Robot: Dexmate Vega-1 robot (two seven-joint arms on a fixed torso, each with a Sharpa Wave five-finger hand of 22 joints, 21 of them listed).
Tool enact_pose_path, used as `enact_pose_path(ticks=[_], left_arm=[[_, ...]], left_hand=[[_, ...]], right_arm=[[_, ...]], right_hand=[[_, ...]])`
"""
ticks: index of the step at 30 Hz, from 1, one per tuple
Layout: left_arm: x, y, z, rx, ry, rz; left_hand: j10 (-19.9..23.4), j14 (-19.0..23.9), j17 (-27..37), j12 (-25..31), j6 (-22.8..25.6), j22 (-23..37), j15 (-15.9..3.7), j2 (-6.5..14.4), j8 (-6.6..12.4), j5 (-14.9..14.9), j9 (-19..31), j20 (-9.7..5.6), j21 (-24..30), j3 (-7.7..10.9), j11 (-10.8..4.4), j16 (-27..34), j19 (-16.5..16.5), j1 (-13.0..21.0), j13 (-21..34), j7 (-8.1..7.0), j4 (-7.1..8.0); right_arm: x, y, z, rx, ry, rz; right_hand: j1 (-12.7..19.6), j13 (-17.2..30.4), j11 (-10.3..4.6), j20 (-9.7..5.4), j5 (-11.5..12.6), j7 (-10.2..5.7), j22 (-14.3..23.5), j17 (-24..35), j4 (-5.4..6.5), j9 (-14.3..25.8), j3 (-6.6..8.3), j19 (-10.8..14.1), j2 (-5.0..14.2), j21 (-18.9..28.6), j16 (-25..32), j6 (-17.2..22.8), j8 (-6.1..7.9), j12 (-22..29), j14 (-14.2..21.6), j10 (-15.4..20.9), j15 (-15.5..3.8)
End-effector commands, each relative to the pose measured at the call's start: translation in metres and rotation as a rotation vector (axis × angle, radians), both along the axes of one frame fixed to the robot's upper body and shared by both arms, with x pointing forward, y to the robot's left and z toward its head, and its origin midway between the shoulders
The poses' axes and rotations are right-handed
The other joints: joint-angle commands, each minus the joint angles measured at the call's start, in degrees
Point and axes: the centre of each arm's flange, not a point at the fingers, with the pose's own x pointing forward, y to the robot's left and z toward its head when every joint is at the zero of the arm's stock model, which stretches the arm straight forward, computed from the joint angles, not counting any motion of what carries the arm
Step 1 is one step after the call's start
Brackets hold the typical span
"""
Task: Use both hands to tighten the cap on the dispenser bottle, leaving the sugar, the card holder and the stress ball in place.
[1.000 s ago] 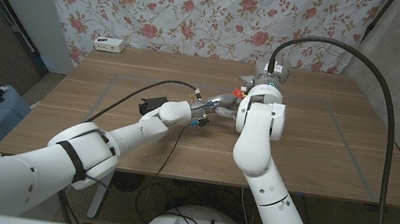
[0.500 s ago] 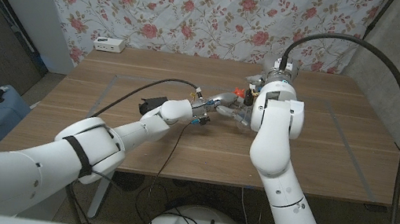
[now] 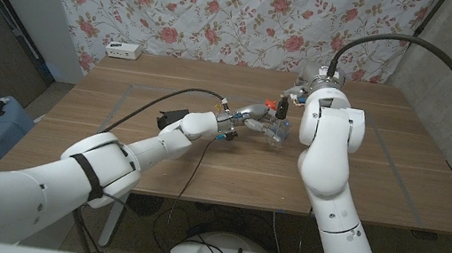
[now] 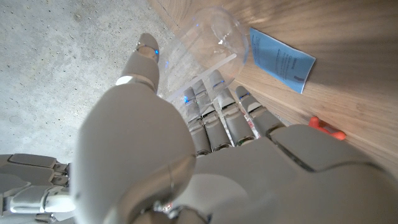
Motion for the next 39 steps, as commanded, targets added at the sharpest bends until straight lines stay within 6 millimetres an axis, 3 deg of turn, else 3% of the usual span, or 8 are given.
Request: enact_pose_path(ticks=[1, 5, 15, 21, 28, 39], left_arm=[[-0.001, 0.001, 0.0, 0.006, -0.003, 0.001], [-0.001, 0.001, 0.001, 0.008, -0.004, 0.002], [-0.001, 0.002, 0.0, 0.002, -0.004, 0.006], [0.0, 0.002, 0.0, 0.002, -0.003, 0.007], [0.0, 0.0, 0.001, 0.004, -0.001, 0.006], [0.0, -0.002, 0.001, 0.005, -0.002, 0.005]], left_hand=[[0.4, 0.1, 0.2, 0.2, 6.2, 0.1, -3.46, 7.1, 0.45, 0.3, 0.2, -2.27, 0.1, 4.83, 0.08, 0.2, 0.5, -2.9, 0.1, -1.25, 4.61], [0.4, 0.1, 0.2, 0.2, 6.2, 0.1, -3.38, 7.2, 0.45, 0.3, 0.2, -2.23, 0.1, 4.83, 0.2, 0.2, 0.5, -3.0, 0.1, -1.22, 4.64], [0.4, 0.1, 0.2, 0.2, 6.2, 0.1, -3.39, 7.2, 0.44, 0.3, 0.2, -2.2, 0.1, 4.86, 0.23, 0.2, 0.4, -3.0, 0.1, -1.23, 4.65], [0.4, 0.1, 0.2, 0.3, 6.2, 0.1, -3.37, 7.3, 0.42, 0.3, 0.2, -2.19, 0.1, 4.88, 0.18, 0.2, 0.4, -3.1, 0.1, -1.15, 4.71], [0.4, 0.0, 0.2, 0.2, 6.2, 0.1, -3.42, 7.3, 0.43, 0.4, 0.2, -2.15, 0.1, 4.92, 0.24, 0.2, 0.4, -3.1, 0.1, -1.18, 4.72], [0.3, -0.1, 0.2, 0.2, 6.1, 0.1, -3.41, 7.3, 0.4, 0.4, 0.2, -2.11, 0.1, 4.99, 0.21, 0.1, 0.4, -3.1, 0.1, -1.24, 4.65]], right_arm=[[-0.002, -0.009, 0.002, -0.027, 0.062, 0.028], [-0.002, -0.009, 0.003, -0.056, 0.06, 0.017], [0.001, -0.014, 0.005, -0.104, 0.077, 0.075], [0.004, -0.02, 0.005, -0.121, 0.08, 0.144], [0.007, -0.022, 0.004, -0.132, 0.068, 0.192], [0.011, -0.023, 0.002, -0.132, 0.062, 0.263]], right_hand=[[1.8, 0.2, -0.38, 0.8, 0.8, -0.11, 0.0, 0.1, -1.34, 0.4, 0.44, -2.7, -0.09, -0.3, -0.2, -2.3, -1.25, 0.1, -2.8, -2.7, 1.05], [2.6, 0.2, -1.25, 1.03, 1.5, -0.18, 0.1, 0.1, -2.29, 0.5, 0.4, -5.4, -0.98, -0.3, -0.2, -4.0, -2.28, -0.1, -5.5, -6.2, 1.46], [7.1, 0.2, -2.75, 1.5, 4.0, -0.22, 0.0, 0.0, -5.2, 0.9, 1.64, -7.8, -1.46, 0.0, -0.1, -6.1, -3.28, 0.1, -9.9, -11.2, 2.43], [10.9, 0.2, -3.01, 3.77, 5.8, -0.21, -0.1, -0.2, -7.07, 1.1, 2.66, -8.8, -1.89, 0.1, -0.1, -7.5, -3.83, 0.2, -12.7, -14.3, 3.72], [14.1, 0.2, -3.68, 4.3, 7.3, -0.22, -0.1, -0.2, -7.8, 1.1, 3.59, -9.7, -2.1, 0.1, 0.1, -8.9, -4.4, 0.0, -14.8, -18.0, 4.31], [17.7, 0.1, -4.36, 3.42, 8.5, -0.24, -0.2, -0.3, -8.3, 1.1, 4.97, -10.7, -1.69, 0.0, 0.1, -9.7, -4.65, 0.4, -16.6, -19.7, 4.49]])
